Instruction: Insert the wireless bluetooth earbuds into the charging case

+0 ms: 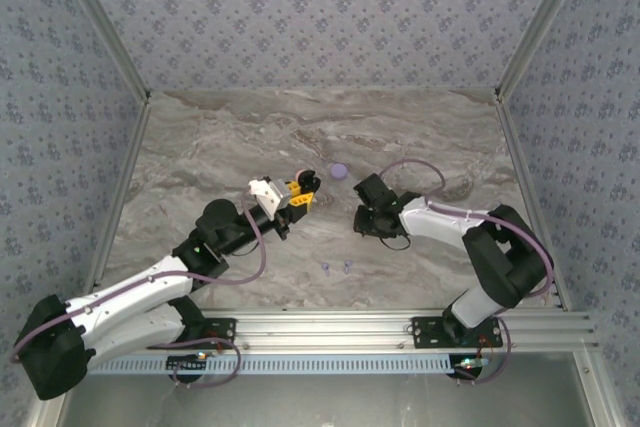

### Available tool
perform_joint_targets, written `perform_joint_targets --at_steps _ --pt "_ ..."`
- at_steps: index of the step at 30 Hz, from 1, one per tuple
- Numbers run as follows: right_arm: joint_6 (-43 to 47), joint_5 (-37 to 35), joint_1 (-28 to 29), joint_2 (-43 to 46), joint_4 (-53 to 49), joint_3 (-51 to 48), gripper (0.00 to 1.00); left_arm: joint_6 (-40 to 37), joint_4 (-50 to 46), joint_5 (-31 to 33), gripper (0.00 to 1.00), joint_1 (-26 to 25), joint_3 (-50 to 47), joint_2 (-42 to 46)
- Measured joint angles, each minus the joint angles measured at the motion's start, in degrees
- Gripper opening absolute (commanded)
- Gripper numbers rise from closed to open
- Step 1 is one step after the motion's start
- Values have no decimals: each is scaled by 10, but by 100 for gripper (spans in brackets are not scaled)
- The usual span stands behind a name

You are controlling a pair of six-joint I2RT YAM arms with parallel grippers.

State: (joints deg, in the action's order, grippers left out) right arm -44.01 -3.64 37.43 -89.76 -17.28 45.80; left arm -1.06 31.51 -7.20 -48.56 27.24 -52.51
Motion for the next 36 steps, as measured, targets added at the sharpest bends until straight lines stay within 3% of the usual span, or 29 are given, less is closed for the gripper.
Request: perform_joint_targets --at_steps 26,36 --pt "36 -64 40 -82 -106 95 26 0 -1 6 6 0 -5 3" --pt "47 -59 47 -79 -106 99 23 0 -1 8 7 0 -5 12"
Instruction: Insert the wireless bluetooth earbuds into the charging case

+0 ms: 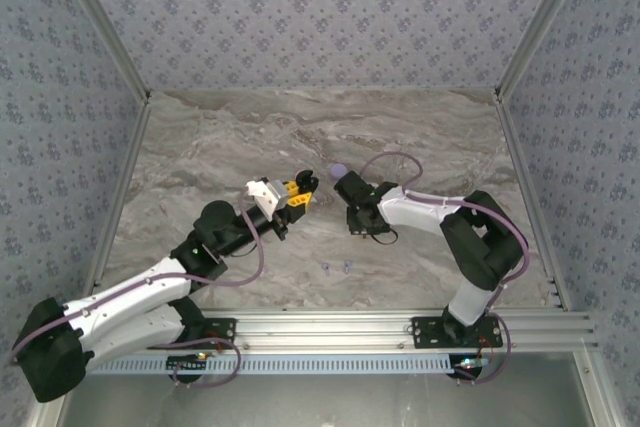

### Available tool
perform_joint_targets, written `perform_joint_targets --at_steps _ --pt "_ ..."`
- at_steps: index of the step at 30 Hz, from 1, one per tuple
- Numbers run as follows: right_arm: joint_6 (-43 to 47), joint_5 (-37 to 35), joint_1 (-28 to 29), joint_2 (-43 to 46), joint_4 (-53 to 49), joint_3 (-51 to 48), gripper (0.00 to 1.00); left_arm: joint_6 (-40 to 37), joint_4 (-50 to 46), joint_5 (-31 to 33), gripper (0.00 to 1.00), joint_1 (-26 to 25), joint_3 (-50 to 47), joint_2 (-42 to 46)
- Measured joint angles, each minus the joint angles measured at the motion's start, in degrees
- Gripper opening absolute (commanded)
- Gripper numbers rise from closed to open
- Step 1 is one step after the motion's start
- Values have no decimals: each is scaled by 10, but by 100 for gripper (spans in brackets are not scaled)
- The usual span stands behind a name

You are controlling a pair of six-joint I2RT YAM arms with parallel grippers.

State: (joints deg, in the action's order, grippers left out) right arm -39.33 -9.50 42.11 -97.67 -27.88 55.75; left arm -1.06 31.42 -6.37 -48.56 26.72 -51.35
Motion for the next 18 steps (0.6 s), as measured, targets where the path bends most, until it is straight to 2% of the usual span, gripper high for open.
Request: perform_joint_targets --at_steps 5,13,18 --pt "13 9 13 62 9 -7 23 0 1 0 6 0 0 -1" --pt "59 3 12 275 56 -18 23 15 23 -7 7 0 0 -43" --pt "101 12 13 403 125 -34 23 31 36 -26 6 0 1 -87"
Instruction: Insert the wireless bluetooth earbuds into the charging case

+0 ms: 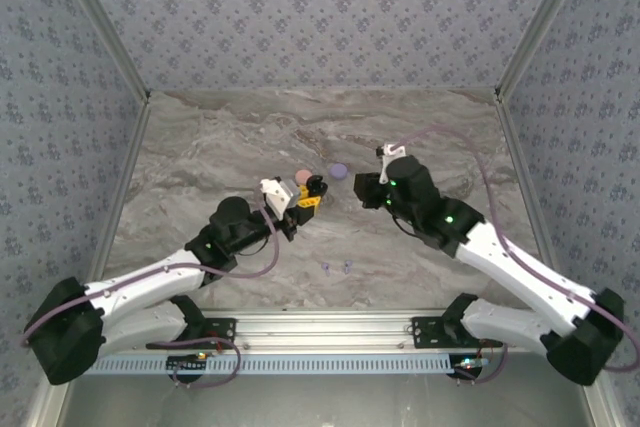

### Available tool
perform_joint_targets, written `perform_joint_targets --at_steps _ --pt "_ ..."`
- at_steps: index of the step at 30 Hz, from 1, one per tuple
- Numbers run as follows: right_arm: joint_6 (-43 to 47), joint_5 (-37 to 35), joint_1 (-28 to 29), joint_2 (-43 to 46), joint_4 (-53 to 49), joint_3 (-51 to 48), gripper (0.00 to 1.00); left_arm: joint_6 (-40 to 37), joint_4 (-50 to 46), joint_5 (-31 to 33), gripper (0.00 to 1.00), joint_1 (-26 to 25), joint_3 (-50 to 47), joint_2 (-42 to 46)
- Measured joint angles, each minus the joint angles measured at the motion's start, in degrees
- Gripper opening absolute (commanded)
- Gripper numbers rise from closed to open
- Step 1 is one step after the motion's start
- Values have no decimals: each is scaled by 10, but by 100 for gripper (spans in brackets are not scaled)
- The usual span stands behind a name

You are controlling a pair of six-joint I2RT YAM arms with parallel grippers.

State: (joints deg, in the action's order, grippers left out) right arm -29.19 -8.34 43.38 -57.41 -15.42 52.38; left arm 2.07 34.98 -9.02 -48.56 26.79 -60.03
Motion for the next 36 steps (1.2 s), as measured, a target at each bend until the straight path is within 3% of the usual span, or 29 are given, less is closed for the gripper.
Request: perform_joint_targets --at_steps 5,14,36 --pt "29 26 6 56 65 -8 23 17 15 -23 6 0 13 -34" --pt "69 53 46 16 125 -8 24 36 47 -63 6 0 42 -62" --pt "86 77 57 -31 139 -8 24 40 52 -73 6 -2 43 -65"
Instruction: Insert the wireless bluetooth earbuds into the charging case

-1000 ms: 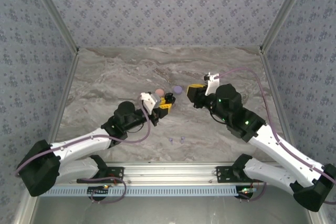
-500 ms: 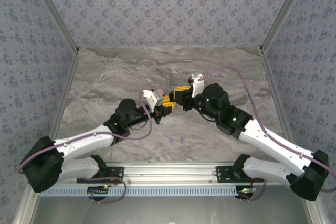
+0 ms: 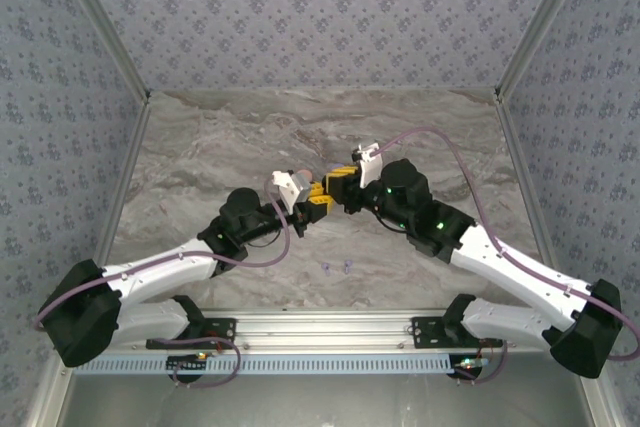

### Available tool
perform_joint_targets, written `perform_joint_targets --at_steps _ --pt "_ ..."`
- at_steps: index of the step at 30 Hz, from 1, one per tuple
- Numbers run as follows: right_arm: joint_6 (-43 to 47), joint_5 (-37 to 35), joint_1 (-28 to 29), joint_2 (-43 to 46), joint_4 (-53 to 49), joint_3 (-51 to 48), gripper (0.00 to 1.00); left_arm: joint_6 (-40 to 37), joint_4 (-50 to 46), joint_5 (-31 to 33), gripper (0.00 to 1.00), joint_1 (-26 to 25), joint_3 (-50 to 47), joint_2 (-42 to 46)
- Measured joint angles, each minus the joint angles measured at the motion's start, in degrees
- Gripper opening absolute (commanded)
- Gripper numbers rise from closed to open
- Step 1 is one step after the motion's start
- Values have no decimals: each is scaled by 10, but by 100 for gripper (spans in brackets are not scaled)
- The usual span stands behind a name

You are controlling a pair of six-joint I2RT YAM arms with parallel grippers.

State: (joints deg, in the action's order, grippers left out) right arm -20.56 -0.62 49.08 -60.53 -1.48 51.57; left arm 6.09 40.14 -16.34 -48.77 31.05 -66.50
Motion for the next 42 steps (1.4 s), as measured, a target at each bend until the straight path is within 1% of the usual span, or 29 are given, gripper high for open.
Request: perform_joint_targets --at_steps 42 --pt "22 -17 4 -7 13 1 24 13 4 0 6 0 2 -11"
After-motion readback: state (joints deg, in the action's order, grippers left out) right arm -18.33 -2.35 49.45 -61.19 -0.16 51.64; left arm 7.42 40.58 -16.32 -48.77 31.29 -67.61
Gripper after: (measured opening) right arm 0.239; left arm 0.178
